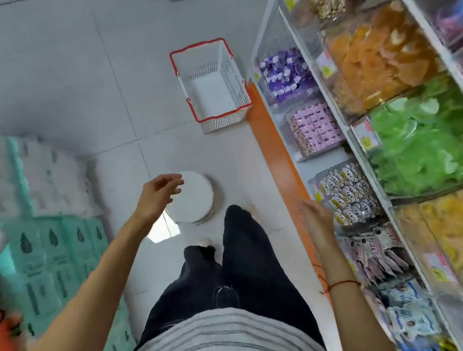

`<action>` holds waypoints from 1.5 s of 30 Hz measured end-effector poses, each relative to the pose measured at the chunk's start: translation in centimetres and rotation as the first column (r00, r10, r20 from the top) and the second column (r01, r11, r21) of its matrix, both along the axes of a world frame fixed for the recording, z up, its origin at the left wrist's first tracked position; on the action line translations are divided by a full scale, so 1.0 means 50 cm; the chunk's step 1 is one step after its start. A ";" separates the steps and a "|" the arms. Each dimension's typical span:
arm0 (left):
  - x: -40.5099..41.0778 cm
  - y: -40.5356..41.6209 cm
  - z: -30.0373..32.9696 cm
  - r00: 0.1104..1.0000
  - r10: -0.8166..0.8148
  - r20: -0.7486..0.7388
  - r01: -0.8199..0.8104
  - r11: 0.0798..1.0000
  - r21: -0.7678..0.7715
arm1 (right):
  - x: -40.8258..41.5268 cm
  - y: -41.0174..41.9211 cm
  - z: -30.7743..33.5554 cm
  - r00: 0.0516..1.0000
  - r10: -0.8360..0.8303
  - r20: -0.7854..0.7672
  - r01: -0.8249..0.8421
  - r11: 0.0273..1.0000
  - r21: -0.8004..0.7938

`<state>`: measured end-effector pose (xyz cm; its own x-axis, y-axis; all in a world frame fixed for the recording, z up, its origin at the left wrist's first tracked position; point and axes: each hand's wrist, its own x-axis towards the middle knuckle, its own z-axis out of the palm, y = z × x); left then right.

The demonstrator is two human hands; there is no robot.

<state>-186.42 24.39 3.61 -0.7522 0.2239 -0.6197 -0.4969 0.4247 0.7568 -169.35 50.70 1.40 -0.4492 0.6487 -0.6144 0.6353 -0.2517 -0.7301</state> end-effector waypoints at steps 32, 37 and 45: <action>-0.474 0.923 -0.722 0.159 -0.760 -0.630 0.816 0.461 -0.350 | -0.319 0.412 -0.694 0.852 -0.439 0.285 0.112 0.685 0.719; -0.496 0.910 -0.790 -0.049 -0.521 -0.852 0.780 0.513 -0.358 | -0.328 0.398 -0.747 0.893 -0.435 0.113 0.163 0.548 0.821; -0.506 0.919 -0.833 -0.039 -0.383 -0.923 0.840 0.488 -0.238 | -0.333 0.399 -0.780 0.832 -0.525 0.180 0.050 0.394 0.918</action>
<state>-211.73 70.36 -38.03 -0.1186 0.8835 0.4532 0.7859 -0.1954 0.5867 -186.00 70.64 -37.61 -0.0019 0.9549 0.2969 0.9192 0.1186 -0.3755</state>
